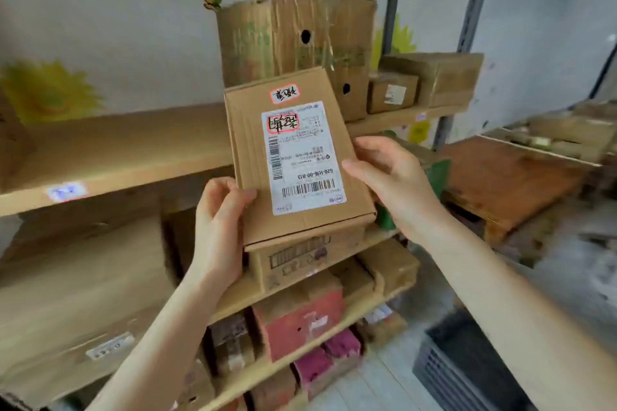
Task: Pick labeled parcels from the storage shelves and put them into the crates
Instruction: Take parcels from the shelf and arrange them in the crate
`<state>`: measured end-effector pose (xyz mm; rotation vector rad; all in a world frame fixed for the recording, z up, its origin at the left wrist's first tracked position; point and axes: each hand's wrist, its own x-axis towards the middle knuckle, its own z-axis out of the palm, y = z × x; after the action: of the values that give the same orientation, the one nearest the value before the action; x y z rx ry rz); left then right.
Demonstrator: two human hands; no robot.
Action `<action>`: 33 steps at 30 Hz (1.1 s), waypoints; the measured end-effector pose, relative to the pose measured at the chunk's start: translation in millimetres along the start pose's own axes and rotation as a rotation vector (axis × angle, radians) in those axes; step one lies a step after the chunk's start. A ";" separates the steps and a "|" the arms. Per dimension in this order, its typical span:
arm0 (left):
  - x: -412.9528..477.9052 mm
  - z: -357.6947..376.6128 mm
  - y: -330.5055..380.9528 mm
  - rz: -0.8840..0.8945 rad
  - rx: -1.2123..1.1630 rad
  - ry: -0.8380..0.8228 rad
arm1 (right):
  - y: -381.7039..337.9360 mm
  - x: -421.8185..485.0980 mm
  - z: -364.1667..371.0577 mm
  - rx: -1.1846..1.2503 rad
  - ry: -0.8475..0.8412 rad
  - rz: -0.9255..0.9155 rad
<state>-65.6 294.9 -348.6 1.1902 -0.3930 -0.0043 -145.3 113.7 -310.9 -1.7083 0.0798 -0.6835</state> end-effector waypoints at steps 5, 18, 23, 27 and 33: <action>-36.8 110.1 -71.0 -0.146 0.028 -0.260 | 39.8 -75.7 -137.5 -0.056 0.045 0.291; -193.7 440.1 -270.1 -0.802 0.158 -0.926 | 148.4 -242.9 -482.8 0.083 0.670 0.719; -234.2 511.5 -351.7 -1.040 0.232 -1.071 | 220.6 -281.9 -556.5 0.166 0.852 0.894; -257.3 552.9 -443.7 -1.217 0.349 -1.046 | 293.7 -304.2 -594.0 0.233 0.821 1.114; -291.8 590.8 -607.6 -1.406 0.543 -0.952 | 445.6 -330.4 -637.0 0.460 1.086 1.305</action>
<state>-392.5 -407.6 -799.1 1.7360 -0.2943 -1.8217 -585.1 -425.8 -789.4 -0.4228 1.5053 -0.4492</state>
